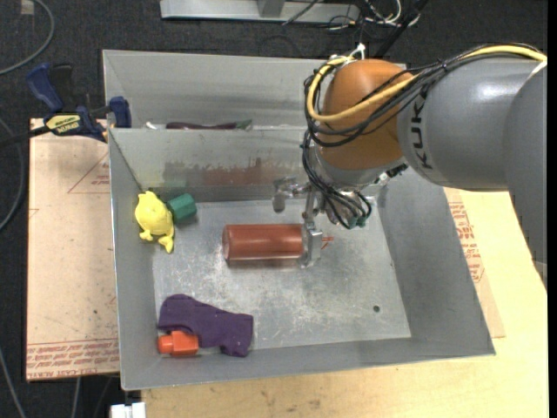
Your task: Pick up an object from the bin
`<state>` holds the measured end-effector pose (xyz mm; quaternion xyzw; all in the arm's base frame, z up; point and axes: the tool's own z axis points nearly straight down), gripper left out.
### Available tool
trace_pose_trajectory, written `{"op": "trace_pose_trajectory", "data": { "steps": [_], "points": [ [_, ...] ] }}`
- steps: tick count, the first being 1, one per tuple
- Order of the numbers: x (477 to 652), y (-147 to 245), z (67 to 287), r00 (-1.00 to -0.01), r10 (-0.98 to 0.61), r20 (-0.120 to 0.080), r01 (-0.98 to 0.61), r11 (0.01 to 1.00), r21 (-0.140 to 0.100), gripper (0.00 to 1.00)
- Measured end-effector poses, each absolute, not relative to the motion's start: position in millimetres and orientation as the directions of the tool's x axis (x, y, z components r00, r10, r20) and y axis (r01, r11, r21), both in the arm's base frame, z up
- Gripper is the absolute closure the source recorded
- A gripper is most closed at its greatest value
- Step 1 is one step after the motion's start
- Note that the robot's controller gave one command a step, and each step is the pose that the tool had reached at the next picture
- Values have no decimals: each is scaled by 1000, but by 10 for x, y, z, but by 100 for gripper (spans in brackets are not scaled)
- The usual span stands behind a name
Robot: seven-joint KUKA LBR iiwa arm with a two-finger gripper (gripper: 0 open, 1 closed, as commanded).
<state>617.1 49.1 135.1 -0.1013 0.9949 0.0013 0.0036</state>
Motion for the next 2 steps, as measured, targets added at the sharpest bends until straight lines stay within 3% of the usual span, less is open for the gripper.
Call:
{"op": "trace_pose_trajectory", "data": {
  "steps": [1,2],
  "points": [
    [6201,487,867,-999,-47,-6,-47,999,3,0],
    [6197,424,699,-987,-163,-10,-163,987,3,100]
  ]
}}
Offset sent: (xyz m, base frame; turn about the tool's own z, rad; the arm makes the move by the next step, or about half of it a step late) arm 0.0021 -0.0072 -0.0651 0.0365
